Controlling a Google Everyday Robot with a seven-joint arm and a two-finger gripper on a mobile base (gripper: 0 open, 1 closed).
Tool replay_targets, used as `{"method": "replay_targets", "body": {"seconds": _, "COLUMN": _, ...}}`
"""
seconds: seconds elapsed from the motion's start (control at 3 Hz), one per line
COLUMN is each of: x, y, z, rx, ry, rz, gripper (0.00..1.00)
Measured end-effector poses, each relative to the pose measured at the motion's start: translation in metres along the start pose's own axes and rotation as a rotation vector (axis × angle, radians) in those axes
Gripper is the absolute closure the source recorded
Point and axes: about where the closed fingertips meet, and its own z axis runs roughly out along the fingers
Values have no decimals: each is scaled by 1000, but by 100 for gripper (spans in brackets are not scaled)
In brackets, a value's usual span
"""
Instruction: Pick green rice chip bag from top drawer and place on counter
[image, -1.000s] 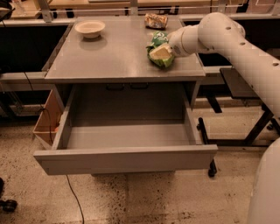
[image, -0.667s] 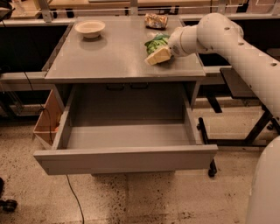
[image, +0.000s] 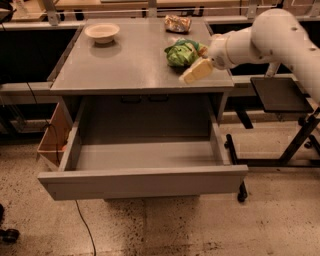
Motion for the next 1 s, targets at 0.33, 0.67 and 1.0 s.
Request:
{"method": "replay_targets", "body": {"seconds": 0.33, "x": 10, "y": 23, "z": -52, "rx": -77, "ry": 27, "rz": -48, "gripper": 0}}
{"method": "replay_targets", "body": {"seconds": 0.67, "x": 12, "y": 39, "z": -104, "rx": -127, "ry": 22, "rz": -81, "gripper": 0}}
{"method": "replay_targets", "body": {"seconds": 1.0, "x": 15, "y": 41, "z": -104, "rx": -136, "ry": 27, "rz": -79, "gripper": 0}}
